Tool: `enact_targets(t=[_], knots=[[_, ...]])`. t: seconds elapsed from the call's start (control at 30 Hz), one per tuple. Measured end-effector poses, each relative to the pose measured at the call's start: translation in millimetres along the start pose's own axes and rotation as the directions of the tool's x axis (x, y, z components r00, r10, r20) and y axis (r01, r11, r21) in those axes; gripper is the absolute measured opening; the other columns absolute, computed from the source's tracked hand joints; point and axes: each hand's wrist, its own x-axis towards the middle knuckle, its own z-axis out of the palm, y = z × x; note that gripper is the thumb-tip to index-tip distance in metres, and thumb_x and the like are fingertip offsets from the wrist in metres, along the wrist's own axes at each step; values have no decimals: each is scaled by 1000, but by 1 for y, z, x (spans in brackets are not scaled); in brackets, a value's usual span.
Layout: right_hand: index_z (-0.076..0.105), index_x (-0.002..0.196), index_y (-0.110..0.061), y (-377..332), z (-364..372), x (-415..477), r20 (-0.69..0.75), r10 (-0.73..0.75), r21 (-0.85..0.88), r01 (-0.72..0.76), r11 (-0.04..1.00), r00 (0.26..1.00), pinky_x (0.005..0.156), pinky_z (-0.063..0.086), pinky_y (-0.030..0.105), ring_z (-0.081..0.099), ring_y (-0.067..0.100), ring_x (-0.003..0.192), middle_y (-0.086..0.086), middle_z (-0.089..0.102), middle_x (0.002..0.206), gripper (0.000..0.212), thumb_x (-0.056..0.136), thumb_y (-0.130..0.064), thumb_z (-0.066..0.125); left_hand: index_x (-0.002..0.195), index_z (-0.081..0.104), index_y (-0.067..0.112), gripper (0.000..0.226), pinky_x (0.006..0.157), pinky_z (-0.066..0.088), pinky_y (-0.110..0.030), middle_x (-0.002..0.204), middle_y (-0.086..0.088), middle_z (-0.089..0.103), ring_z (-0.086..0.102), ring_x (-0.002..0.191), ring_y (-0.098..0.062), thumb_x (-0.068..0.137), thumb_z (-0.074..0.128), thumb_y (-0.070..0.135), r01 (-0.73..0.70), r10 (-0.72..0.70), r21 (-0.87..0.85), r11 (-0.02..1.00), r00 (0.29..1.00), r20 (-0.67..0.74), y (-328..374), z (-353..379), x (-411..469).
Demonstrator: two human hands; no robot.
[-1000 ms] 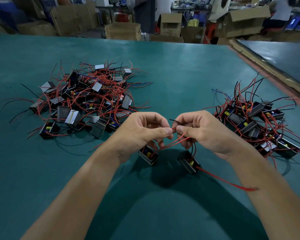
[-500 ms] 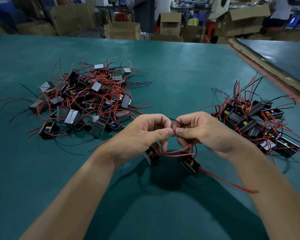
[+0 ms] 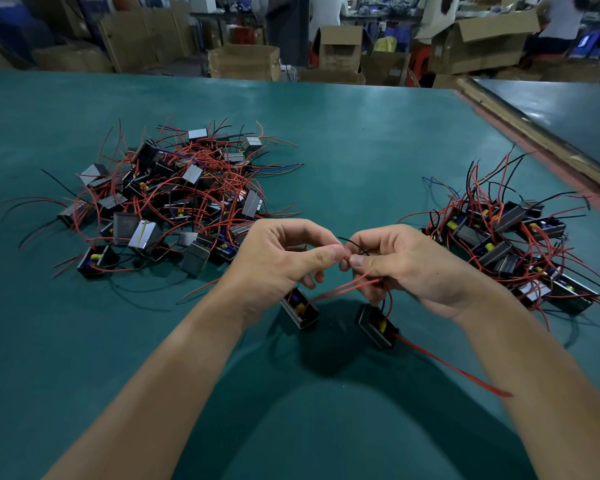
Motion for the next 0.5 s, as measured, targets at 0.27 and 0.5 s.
enact_targets(t=[0.27,0.5], knots=[[63,81,-9,0,0,-2,54,-12,40,10,999,998,47,45,19,51,9,45,-3,53,52,11,88,-17,60,68,68,13,13,46,44,-19,59,-2,67,50,44,-11,78,74,4,-26,25,-62,998,1000,-16,2,4,-1],[59,85,-7,-2,-1,-4,60,-19,-5,20,1000,998,46,44,19,51,11,44,-4,54,51,17,99,-2,50,63,73,17,24,44,44,-18,59,-4,67,49,41,-10,80,72,1,17,-24,-83,996,995,-94,1,9,0]])
